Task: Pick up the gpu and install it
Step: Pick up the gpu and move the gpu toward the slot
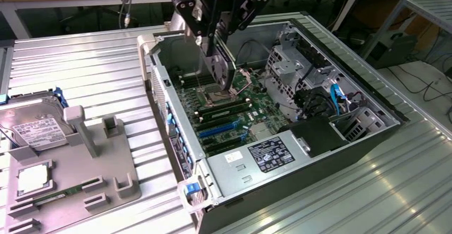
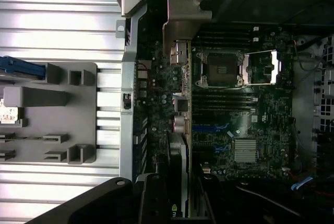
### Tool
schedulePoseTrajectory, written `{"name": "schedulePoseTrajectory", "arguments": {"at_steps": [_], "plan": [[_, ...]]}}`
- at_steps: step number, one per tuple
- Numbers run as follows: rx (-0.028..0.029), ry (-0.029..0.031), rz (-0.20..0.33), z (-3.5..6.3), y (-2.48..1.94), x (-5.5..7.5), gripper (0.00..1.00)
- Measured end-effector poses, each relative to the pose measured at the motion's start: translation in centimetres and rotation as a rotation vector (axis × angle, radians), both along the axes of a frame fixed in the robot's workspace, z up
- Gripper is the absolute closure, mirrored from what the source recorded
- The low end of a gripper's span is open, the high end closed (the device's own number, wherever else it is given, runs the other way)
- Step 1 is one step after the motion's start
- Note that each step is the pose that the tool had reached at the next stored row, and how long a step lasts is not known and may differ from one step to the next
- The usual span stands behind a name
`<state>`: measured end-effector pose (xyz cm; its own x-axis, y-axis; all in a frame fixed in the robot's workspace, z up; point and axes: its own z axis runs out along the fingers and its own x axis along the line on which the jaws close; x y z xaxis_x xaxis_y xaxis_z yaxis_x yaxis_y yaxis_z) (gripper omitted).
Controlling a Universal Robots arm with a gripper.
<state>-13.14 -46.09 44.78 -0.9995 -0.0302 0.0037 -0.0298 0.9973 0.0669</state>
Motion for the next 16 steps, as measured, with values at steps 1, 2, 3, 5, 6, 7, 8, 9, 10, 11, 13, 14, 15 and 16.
{"name": "schedulePoseTrajectory", "arguments": {"at_steps": [1, 2, 3, 5, 6, 7, 8, 9, 10, 11, 13, 14, 15, 16], "plan": [[0.0000, 0.0000, 0.000, 0.00, 0.00, 0.2, 0.73], [0.0000, 0.0001, 0.000, 0.00, 0.00, 0.3, 0.73], [0.0000, 0.0000, 0.000, 0.00, 0.00, 0.5, 0.73], [-0.0001, 0.0000, 0.000, 0.00, 0.00, 0.9, 0.73], [0.0000, 0.0000, 0.000, 0.00, 0.00, 1.0, 0.73], [-0.0001, 0.0000, 0.000, 0.00, 0.00, 1.2, 0.73], [0.0000, 0.0000, 0.000, 0.00, 0.00, 1.4, 0.73], [-0.0001, 0.0001, 0.000, 0.01, 0.00, 1.6, 0.73], [0.0000, 0.0000, 0.000, 0.00, 0.00, 1.8, 0.73], [0.0000, 0.0000, 0.000, 0.00, 0.00, 2.0, 0.73], [0.0000, 0.0000, 0.000, 0.00, 0.00, 2.4, 0.73], [-0.0001, 0.0000, 0.000, 0.00, 0.00, 2.6, 0.73], [-0.0001, 0.0001, 0.000, 0.01, 0.00, 2.7, 0.73], [0.0000, 0.0001, 0.000, 0.00, 0.00, 2.9, 0.73]]}}
